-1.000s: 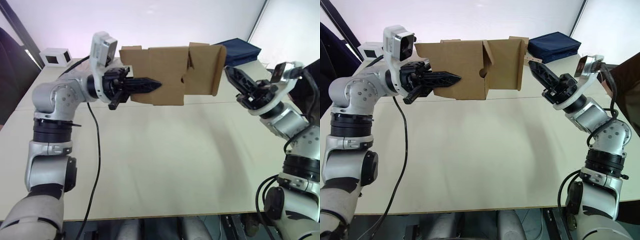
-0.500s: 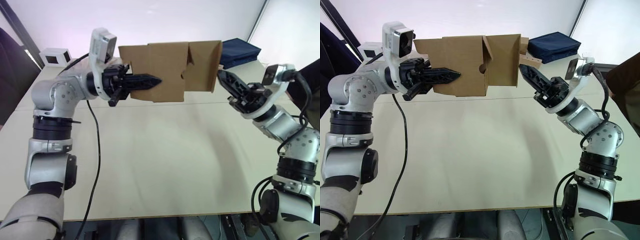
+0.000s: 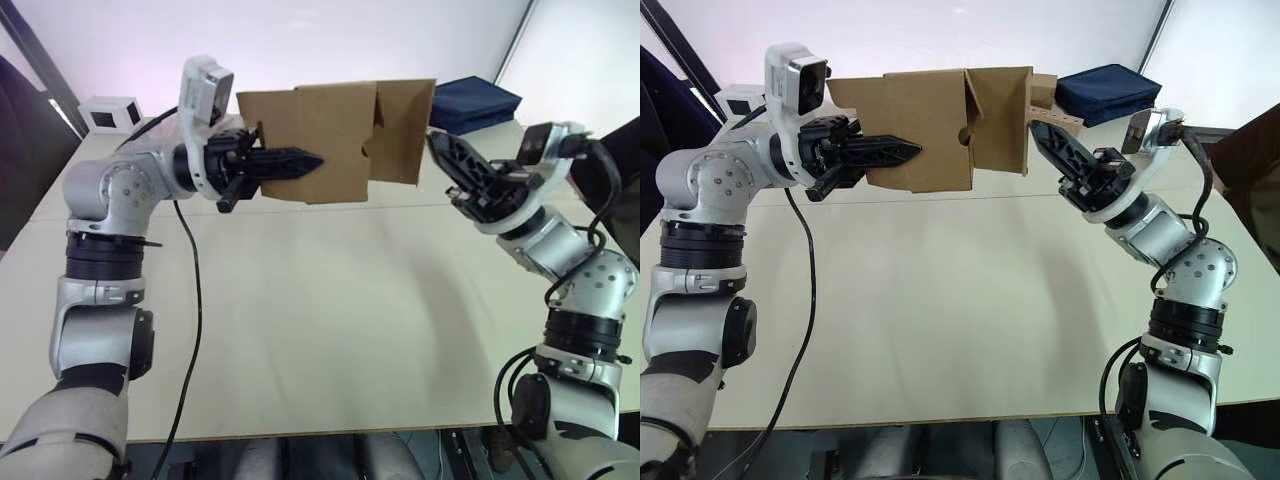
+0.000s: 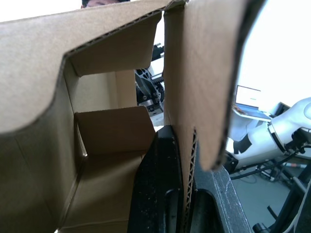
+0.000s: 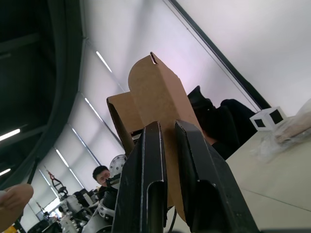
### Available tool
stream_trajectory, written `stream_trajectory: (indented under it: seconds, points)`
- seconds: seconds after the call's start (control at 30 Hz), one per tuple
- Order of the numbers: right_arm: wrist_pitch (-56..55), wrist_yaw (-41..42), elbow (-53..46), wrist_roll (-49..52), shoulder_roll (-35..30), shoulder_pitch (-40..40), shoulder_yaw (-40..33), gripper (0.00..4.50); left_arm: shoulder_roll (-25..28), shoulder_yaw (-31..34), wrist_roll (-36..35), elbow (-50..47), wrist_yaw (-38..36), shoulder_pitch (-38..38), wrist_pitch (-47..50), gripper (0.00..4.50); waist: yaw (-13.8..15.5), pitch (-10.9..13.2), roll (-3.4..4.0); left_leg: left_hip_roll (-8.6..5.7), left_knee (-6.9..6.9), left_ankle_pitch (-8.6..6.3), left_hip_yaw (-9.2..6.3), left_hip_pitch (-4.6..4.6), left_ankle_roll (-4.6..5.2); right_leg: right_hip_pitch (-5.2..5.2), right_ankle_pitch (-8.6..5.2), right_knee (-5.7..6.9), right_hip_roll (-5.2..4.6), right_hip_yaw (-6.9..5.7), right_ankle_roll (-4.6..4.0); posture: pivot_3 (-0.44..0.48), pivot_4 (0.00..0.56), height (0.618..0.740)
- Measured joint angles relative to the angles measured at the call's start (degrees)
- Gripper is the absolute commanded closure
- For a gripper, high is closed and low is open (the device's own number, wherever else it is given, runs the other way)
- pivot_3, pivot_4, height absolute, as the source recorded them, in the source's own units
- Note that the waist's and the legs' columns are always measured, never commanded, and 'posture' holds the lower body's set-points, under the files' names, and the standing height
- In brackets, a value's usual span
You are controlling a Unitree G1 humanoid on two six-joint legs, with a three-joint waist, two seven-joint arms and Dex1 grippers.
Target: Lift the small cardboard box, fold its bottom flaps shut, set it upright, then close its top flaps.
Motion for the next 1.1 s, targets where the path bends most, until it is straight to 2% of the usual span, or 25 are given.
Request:
stream_trajectory:
  seconds: [0.7, 1.1]
  points:
    - [-4.18, -3.68, -6.95, -2.75, 1.53, 0.08, 4.67, 4.07, -0.22, 0.04, 0.04, 0.69, 0.99, 0.0, 0.07, 4.5, 0.0, 0.0, 0.0, 0.0, 0.0, 0.0, 0.0, 0.0, 0.0, -0.01, 0.0, 0.02, 0.0, 0.0, 0.0, 0.0, 0.15, 0.74]
    - [-7.52, -10.86, -12.3, -4.07, 4.99, -0.15, 6.67, 4.07, -0.46, 0.5, 0.08, 1.62, 1.45, 0.0, -0.03, 4.5, 0.0, 0.0, 0.0, 0.0, 0.0, 0.0, -0.01, 0.0, 0.0, -0.04, 0.0, 0.05, 0.0, 0.01, 0.0, 0.0, 0.15, 0.74]
